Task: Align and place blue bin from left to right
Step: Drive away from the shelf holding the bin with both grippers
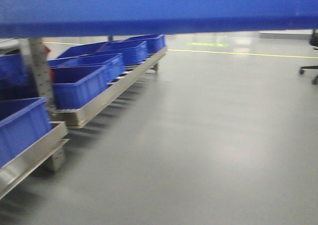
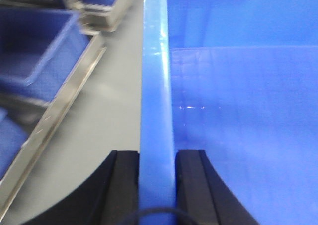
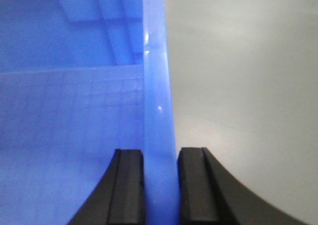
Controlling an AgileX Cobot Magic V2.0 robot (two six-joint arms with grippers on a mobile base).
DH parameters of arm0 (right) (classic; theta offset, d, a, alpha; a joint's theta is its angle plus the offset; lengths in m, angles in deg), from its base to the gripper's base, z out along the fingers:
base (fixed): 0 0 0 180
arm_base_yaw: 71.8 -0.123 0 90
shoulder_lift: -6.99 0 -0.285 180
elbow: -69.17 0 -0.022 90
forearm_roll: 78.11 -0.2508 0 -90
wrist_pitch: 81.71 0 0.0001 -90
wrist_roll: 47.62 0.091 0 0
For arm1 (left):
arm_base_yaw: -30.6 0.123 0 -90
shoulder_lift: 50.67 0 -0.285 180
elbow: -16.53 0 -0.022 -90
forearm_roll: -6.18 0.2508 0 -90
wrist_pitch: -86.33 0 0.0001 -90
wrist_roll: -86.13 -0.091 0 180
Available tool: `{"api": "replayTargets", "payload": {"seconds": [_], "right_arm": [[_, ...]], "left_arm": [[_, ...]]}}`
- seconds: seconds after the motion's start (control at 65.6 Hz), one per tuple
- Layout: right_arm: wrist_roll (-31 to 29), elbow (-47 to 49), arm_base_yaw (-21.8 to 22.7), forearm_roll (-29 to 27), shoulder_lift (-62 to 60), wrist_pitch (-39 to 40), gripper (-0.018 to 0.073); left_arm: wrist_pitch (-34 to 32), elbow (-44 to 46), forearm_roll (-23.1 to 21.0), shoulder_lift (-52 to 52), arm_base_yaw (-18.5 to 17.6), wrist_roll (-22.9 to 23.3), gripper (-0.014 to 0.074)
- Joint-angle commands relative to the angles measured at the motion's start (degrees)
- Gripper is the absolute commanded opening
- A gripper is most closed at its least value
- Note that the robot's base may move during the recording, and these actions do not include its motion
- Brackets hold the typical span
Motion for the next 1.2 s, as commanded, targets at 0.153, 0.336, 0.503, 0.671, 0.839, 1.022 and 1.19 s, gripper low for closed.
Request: {"api": "replayTargets", "payload": {"seconds": [0.153, 0.336, 0.503, 0.671, 0.839, 1.022, 1.19], "right_arm": [[0.31, 0.52, -0.6, 1.45, -0.8, 6.26, -0.007], [0.31, 0.52, -0.6, 1.45, -0.8, 6.26, -0.007], [0.31, 0.52, -0.6, 1.45, -0.8, 6.26, -0.007], [0.31, 0.52, -0.6, 1.45, -0.8, 6.26, -0.007], [0.31, 0.52, -0.6, 1.45, -0.8, 6.26, -0.007], [0.31, 0.52, -0.6, 1.45, -0.8, 6.26, -0.007], [0.31, 0.52, -0.6, 1.45, -0.8, 6.26, -0.007]], "left_arm": [[-5.16, 0.71, 1.02, -0.45, -0.98, 0.45, -0.0111], [-5.16, 0.71, 1.02, -0.45, -0.98, 0.45, -0.0111], [-5.16, 0.71, 1.02, -0.45, -0.98, 0.45, -0.0111], [-5.16, 0.71, 1.02, -0.45, -0.98, 0.45, -0.0111], [-5.16, 0.71, 1.02, -0.45, -0.98, 0.45, -0.0111], [-5.16, 0.71, 1.02, -0.45, -0.98, 0.45, -0.0111], [-5.16, 0.71, 1.02, -0.45, -0.98, 0.45, -0.0111]]}}
